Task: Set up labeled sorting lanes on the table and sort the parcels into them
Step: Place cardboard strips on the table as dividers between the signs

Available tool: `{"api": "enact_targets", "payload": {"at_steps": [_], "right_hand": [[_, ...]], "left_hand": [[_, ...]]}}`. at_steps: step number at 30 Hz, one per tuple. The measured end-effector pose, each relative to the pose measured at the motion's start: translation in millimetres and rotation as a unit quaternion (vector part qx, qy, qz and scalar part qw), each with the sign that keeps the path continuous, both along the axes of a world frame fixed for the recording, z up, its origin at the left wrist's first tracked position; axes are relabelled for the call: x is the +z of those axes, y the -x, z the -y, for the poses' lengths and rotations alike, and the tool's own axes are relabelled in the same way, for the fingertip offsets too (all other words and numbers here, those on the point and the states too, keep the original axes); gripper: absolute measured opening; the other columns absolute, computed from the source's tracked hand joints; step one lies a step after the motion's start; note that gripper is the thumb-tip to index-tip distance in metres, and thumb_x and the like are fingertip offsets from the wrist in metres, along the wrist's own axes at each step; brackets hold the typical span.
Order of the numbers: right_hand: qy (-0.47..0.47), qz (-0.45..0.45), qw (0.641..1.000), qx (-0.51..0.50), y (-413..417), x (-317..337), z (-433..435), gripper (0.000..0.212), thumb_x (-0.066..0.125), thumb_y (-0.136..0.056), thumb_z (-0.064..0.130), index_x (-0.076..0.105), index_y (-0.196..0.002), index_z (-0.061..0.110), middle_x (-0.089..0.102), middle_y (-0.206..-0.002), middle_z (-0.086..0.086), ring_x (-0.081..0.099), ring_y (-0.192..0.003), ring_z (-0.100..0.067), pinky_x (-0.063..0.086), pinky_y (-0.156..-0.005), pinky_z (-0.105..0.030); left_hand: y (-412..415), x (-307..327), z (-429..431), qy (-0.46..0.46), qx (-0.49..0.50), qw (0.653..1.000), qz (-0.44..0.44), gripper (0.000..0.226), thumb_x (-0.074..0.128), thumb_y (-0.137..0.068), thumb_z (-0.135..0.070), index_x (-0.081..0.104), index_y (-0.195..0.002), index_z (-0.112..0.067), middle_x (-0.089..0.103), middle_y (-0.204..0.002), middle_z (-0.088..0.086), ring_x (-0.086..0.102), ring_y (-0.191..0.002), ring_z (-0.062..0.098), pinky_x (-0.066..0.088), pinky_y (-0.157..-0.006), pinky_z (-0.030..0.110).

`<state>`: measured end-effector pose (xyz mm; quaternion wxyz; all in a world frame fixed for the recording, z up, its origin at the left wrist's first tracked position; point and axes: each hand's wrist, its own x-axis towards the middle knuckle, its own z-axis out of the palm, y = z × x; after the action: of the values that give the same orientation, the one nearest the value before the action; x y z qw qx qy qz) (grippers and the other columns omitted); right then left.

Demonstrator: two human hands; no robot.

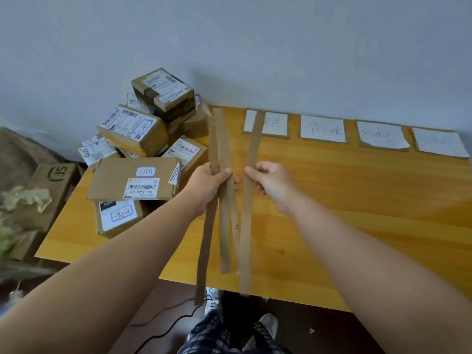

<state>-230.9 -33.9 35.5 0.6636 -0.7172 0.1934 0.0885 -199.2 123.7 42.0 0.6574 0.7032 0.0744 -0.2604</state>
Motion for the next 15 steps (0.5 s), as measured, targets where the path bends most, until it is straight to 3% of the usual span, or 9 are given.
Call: {"api": "enact_targets", "payload": {"at_steps": [3, 9, 15], "right_hand": [[0.069, -0.02, 0.997, -0.011, -10.3, -17.0, -3.0, 0.021, 0.061, -0.093, 0.021, 0.058, -0.076, 0.011, 0.046, -0.058, 0.005, 0.037, -0.049, -0.01, 0.029, -0.052, -0.024], [0.042, -0.108, 0.992, -0.052, -47.5, -52.0, -11.3, 0.007, 0.049, -0.098, 0.008, 0.055, -0.103, 0.009, 0.057, -0.088, -0.013, 0.049, -0.057, -0.016, 0.043, -0.045, -0.024], [0.042, -0.123, 0.987, -0.098, -81.7, -75.2, -24.7, 0.009, 0.052, -0.096, 0.005, 0.051, -0.1, 0.012, 0.057, -0.08, -0.003, 0.053, -0.064, -0.013, 0.045, -0.055, -0.023]], "left_hand": [[-11.2, -5.2, -16.0, -0.018, 0.03, 0.999, 0.01, 0.024, 0.052, -0.098, -0.016, 0.055, -0.119, -0.004, 0.073, -0.084, 0.006, 0.07, -0.07, 0.014, 0.059, -0.065, 0.03], [-48.8, -11.8, -37.8, -0.031, 0.023, 0.999, 0.018, 0.022, 0.048, -0.099, -0.014, 0.054, -0.12, -0.008, 0.07, -0.101, 0.009, 0.069, -0.076, 0.015, 0.06, -0.072, 0.031], [-95.8, -18.6, -38.8, -0.052, -0.007, 0.998, 0.031, 0.019, 0.044, -0.101, -0.017, 0.053, -0.116, -0.01, 0.068, -0.096, 0.006, 0.067, -0.083, 0.018, 0.057, -0.084, 0.037]]}}
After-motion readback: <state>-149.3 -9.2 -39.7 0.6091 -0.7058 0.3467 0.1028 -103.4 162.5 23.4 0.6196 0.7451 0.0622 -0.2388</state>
